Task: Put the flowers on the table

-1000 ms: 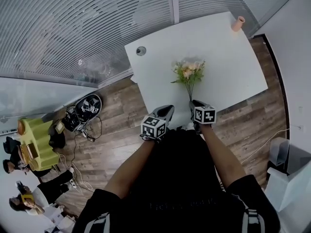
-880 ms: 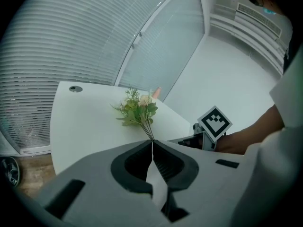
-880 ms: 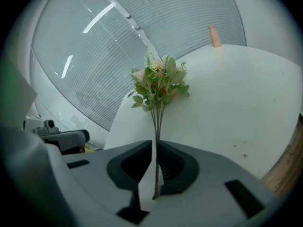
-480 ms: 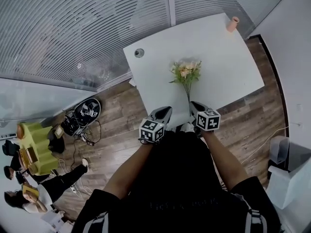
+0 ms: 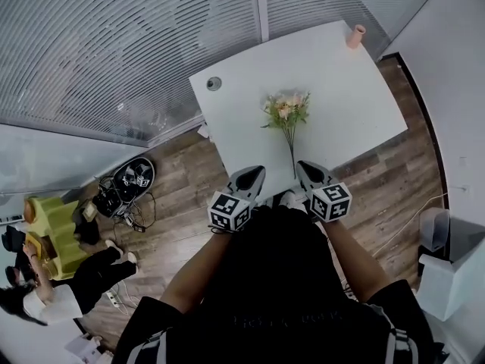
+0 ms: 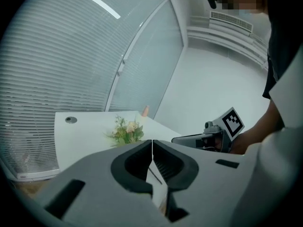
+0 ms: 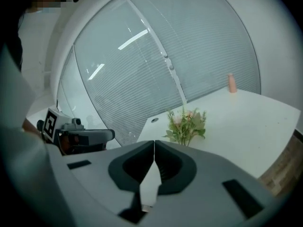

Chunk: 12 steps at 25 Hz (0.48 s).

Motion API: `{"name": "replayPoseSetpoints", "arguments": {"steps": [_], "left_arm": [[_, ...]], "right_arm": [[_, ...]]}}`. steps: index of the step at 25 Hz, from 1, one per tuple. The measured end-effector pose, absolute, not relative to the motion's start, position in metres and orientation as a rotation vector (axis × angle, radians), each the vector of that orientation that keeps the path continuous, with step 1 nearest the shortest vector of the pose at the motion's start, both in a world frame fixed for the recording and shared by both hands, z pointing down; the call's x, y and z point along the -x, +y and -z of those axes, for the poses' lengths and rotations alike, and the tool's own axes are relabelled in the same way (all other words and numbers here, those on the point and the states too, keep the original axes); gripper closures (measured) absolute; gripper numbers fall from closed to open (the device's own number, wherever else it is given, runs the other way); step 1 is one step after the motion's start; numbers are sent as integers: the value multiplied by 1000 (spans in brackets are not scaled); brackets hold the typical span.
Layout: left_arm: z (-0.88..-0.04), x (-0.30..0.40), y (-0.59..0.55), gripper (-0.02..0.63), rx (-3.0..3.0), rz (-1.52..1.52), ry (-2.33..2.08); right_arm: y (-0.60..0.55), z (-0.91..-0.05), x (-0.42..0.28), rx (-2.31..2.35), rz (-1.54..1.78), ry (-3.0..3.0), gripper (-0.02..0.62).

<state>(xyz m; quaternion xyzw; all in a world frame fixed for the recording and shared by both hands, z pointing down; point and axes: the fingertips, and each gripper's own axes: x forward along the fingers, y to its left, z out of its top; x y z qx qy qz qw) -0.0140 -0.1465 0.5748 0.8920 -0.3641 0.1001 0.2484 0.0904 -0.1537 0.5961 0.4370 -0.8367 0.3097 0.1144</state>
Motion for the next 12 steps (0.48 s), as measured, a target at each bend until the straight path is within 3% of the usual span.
{"name": "replayPoseSetpoints", "arguments": {"steps": [12], "left_arm": [[-534, 3, -130, 588, -2542, -228, -960]], "right_arm": [[-130, -535, -95, -1314, -815, -2590, 565]]}}
